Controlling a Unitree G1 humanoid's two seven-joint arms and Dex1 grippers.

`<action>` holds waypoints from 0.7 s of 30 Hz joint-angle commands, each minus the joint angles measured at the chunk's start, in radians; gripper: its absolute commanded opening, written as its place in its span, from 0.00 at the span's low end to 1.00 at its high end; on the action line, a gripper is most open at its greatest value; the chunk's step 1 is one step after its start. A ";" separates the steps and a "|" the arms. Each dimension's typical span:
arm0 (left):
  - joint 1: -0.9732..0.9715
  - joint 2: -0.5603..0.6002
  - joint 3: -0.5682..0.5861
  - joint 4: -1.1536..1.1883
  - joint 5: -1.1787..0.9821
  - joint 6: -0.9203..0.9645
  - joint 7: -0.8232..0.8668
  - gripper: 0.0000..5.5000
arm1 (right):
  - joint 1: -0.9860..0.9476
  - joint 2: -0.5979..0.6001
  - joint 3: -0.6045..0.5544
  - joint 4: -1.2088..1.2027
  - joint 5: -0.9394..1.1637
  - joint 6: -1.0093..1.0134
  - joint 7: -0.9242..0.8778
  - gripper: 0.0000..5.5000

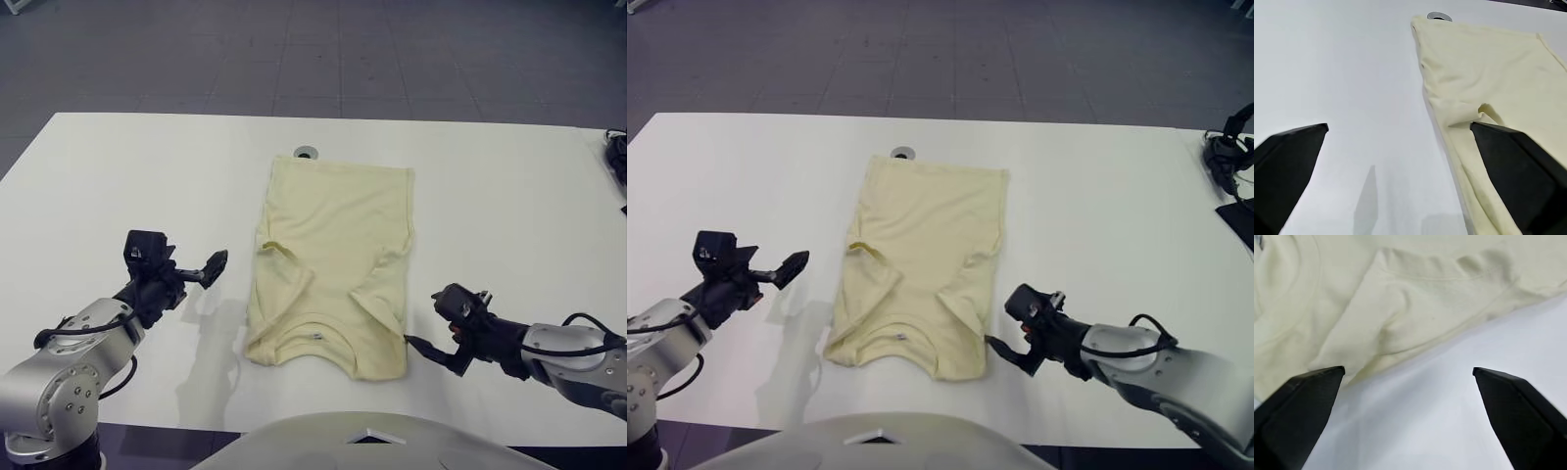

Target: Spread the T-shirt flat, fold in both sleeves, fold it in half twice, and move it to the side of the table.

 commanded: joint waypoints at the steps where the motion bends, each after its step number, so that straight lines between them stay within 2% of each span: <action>1: -0.031 0.026 -0.024 0.014 0.022 0.001 -0.009 0.98 | -0.026 0.052 0.070 -0.008 -0.107 0.007 0.028 0.98; 7: -0.008 0.089 -0.109 0.006 0.103 -0.034 -0.042 0.98 | -0.074 0.111 0.136 -0.005 -0.203 0.032 0.086 0.98; 10: 0.044 0.194 -0.212 0.013 0.221 -0.145 -0.133 0.98 | -0.087 0.138 0.009 0.019 -0.193 -0.023 0.143 0.98; 13: 0.207 0.341 -0.217 0.017 0.382 -0.387 -0.306 0.98 | -0.023 0.085 -0.170 0.031 -0.190 -0.129 0.308 0.98; 15: 0.344 0.416 -0.201 0.045 0.505 -0.593 -0.424 0.98 | 0.117 0.021 -0.223 0.067 -0.293 -0.284 0.471 0.98; 18: 0.496 0.477 -0.189 0.090 0.620 -0.856 -0.575 0.98 | 0.301 -0.065 -0.235 0.188 -0.487 -0.553 0.672 0.98; 21: 0.535 0.507 -0.247 0.146 0.750 -1.057 -0.621 0.98 | 0.317 -0.071 -0.200 0.272 -0.614 -0.741 0.741 0.98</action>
